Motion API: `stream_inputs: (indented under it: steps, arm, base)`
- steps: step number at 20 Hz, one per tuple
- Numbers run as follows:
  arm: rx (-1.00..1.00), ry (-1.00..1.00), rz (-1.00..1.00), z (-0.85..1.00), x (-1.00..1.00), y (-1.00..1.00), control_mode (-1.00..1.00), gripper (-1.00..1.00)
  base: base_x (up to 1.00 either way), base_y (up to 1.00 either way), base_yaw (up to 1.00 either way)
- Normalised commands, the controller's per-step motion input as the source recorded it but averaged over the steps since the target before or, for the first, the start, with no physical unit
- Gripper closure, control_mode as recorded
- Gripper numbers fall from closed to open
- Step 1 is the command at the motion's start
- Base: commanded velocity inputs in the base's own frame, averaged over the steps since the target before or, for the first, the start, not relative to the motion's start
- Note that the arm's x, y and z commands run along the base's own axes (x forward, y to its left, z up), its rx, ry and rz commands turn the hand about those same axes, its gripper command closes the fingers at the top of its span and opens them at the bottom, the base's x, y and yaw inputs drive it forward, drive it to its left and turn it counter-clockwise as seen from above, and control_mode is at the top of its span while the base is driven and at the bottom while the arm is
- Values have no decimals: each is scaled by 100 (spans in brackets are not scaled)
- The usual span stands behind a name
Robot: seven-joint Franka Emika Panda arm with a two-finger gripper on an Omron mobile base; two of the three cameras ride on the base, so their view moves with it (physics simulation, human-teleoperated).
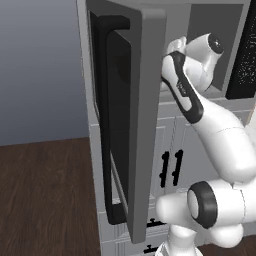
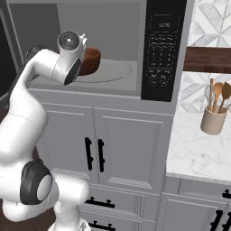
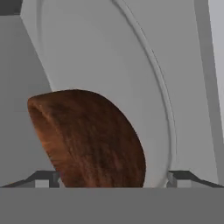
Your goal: Open the microwave, place the bowl with waffle inside the microwave, then close the microwave door and turn it on.
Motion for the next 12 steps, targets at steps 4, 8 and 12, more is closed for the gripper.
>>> stream_inputs:
  steps: [4, 8, 12]
  arm:
    - [0, -10, 2, 34, -100, -31, -100, -100]
    - [-1, -1, 6, 48, -100, -30, -100, -100]
    - [-5, 1, 6, 53, -100, -12, -100, -100]
  base:
    - [0, 0, 0]
    - [0, 0, 0]
    - [0, 0, 0]
